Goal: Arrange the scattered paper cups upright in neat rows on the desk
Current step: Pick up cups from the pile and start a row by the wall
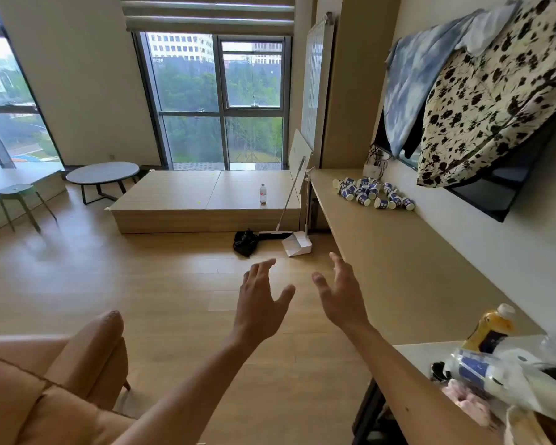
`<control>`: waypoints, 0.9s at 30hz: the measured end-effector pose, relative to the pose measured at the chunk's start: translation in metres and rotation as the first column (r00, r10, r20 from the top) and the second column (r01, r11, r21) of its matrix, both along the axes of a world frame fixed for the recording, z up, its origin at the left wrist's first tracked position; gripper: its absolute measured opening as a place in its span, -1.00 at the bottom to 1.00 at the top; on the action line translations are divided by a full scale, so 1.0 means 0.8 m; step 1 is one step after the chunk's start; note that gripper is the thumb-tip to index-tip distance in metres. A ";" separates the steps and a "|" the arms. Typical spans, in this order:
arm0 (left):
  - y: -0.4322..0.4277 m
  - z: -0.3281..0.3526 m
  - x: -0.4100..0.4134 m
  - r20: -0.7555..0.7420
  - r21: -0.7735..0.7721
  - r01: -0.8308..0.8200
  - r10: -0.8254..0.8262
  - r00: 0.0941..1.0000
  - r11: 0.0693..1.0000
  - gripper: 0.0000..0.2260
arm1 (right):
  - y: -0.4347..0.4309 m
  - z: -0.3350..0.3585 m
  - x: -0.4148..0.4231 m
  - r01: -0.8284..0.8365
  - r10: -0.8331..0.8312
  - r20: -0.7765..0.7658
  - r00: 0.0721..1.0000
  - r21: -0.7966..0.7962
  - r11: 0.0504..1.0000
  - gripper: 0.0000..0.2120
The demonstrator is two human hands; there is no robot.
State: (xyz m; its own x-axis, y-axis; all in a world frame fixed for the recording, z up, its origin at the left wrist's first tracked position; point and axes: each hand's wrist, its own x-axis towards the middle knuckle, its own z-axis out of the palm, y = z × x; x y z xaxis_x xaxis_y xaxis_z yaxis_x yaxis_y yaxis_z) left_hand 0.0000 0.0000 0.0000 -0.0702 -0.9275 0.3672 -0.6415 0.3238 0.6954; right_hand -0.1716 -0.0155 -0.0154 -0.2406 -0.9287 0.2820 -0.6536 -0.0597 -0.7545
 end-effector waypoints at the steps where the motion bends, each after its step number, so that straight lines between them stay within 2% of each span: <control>1: -0.014 -0.004 0.004 -0.016 0.002 -0.001 0.001 1.000 1.000 -0.44 | -0.012 -0.003 0.004 0.008 -0.008 0.016 1.000 -0.001 1.000 -0.40; 13: -0.236 -0.021 0.042 -0.084 0.083 0.076 -0.069 0.994 0.994 -0.51 | -0.210 -0.029 0.036 0.105 -0.109 0.103 0.989 0.042 0.994 -0.38; 27: -0.500 -0.040 -0.021 -0.138 0.104 0.142 -0.127 0.982 0.984 -0.55 | -0.459 -0.064 -0.009 0.166 -0.179 0.177 0.968 0.086 0.982 -0.36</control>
